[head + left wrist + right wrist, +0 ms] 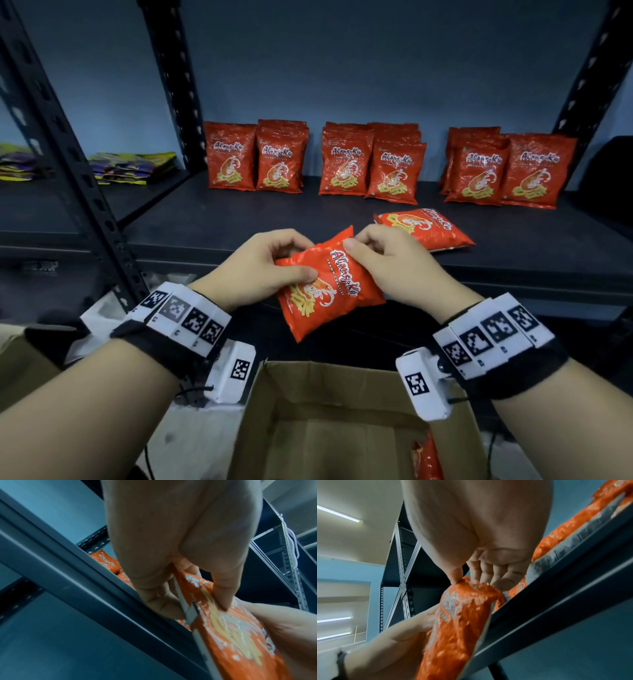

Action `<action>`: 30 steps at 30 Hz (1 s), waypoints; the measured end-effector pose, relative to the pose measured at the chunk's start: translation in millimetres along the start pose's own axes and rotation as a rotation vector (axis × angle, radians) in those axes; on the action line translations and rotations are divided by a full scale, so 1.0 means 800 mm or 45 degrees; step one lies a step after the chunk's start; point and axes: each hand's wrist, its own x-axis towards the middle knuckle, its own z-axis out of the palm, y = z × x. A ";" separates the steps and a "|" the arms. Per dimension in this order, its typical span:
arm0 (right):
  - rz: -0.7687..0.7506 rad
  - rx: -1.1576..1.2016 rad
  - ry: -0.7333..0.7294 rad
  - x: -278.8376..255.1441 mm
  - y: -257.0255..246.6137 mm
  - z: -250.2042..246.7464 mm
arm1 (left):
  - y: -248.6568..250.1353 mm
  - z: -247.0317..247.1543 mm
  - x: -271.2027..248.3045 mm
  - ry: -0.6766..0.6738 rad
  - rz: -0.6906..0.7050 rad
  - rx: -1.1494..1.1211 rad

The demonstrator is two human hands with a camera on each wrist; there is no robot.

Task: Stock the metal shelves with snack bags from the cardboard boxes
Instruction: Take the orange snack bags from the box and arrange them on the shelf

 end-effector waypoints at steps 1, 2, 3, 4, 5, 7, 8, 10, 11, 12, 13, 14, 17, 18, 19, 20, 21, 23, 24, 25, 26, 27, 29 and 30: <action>0.002 0.076 0.065 -0.001 0.000 0.005 | -0.001 -0.001 0.001 0.070 0.003 0.001; -0.001 0.150 0.145 -0.002 0.000 0.009 | -0.003 -0.002 0.002 0.158 -0.014 -0.010; -0.001 0.227 0.228 -0.003 -0.001 0.013 | -0.003 -0.001 0.002 0.249 -0.043 -0.041; 0.013 0.297 0.295 -0.004 -0.001 0.015 | -0.003 0.000 0.003 0.325 -0.080 -0.098; 0.030 0.354 0.340 -0.005 -0.003 0.016 | -0.004 0.002 0.005 0.367 -0.115 -0.182; 0.052 0.409 0.409 -0.005 -0.004 0.016 | -0.004 0.006 0.006 0.360 -0.177 -0.370; 0.049 0.412 0.449 -0.006 -0.005 0.016 | -0.003 0.009 0.007 0.345 -0.208 -0.454; 0.042 0.414 0.533 -0.008 -0.007 0.015 | -0.003 0.015 0.007 0.339 -0.268 -0.594; 0.042 0.424 0.563 -0.009 -0.008 0.015 | -0.002 0.019 0.008 0.345 -0.288 -0.644; 0.038 0.435 0.582 -0.011 -0.008 0.014 | -0.002 0.023 0.008 0.356 -0.297 -0.664; 0.027 0.438 0.597 -0.012 -0.009 0.014 | -0.001 0.026 0.009 0.376 -0.294 -0.658; 0.009 0.428 0.616 -0.014 -0.009 0.014 | 0.000 0.030 0.009 0.406 -0.287 -0.638; -0.033 0.358 0.695 -0.022 -0.011 0.015 | 0.002 0.038 0.011 0.546 -0.259 -0.514; -0.039 0.333 0.720 -0.025 -0.011 0.018 | 0.001 0.041 0.012 0.612 -0.243 -0.407; -0.039 0.311 0.736 -0.027 -0.011 0.020 | 0.000 0.045 0.013 0.678 -0.225 -0.271; -0.032 0.292 0.745 -0.030 -0.011 0.023 | -0.001 0.050 0.013 0.727 -0.211 -0.143; -0.024 0.276 0.747 -0.032 -0.010 0.026 | -0.002 0.055 0.012 0.758 -0.199 -0.046; -0.009 0.247 0.745 -0.035 -0.008 0.030 | -0.002 0.065 0.010 0.792 -0.182 0.056; -0.007 0.238 0.745 -0.036 -0.007 0.030 | -0.001 0.067 0.008 0.812 -0.167 0.092; -0.010 0.235 0.748 -0.036 -0.007 0.030 | 0.001 0.068 0.006 0.836 -0.143 0.128; -0.016 0.238 0.753 -0.036 -0.007 0.029 | 0.004 0.067 0.004 0.856 -0.105 0.161; -0.020 0.249 0.758 -0.035 -0.007 0.027 | 0.006 0.065 0.003 0.868 -0.055 0.196; -0.015 0.290 0.772 -0.033 -0.009 0.023 | 0.012 0.058 0.002 0.872 0.044 0.263; -0.015 0.307 0.784 -0.032 -0.009 0.022 | 0.014 0.055 0.003 0.871 0.072 0.286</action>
